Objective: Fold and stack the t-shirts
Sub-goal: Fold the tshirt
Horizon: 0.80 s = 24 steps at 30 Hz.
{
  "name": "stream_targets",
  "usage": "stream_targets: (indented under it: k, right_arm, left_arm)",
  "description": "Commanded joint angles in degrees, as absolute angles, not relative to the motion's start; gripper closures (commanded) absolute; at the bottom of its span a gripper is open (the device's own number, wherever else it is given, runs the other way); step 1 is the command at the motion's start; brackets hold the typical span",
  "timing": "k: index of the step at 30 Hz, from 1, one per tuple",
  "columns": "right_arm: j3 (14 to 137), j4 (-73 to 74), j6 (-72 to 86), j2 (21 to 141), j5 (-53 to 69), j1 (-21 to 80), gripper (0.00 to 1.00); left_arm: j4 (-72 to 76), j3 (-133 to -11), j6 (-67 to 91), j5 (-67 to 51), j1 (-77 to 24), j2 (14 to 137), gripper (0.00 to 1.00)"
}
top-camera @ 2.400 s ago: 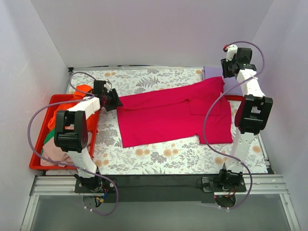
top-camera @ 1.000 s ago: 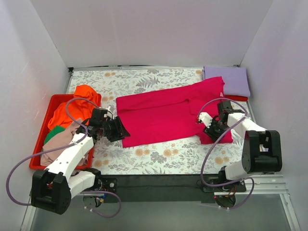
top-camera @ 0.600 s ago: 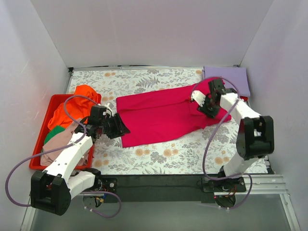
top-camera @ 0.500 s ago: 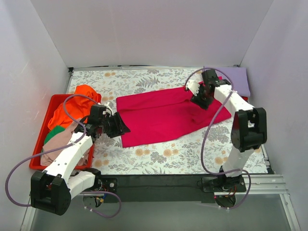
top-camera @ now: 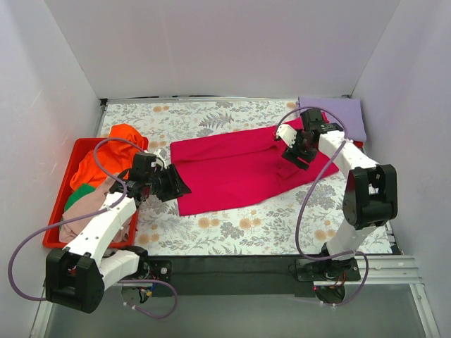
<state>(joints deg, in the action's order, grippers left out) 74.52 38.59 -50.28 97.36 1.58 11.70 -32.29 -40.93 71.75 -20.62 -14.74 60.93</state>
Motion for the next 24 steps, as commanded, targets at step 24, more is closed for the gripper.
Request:
stream_targets:
  k: [24]
  right_arm:
    - [88.06, 39.81, -63.19, 115.48, 0.88, 3.69, 0.46]
  left_arm:
    - [-30.41, -37.97, 72.86, -22.59, -14.59, 60.56, 0.57]
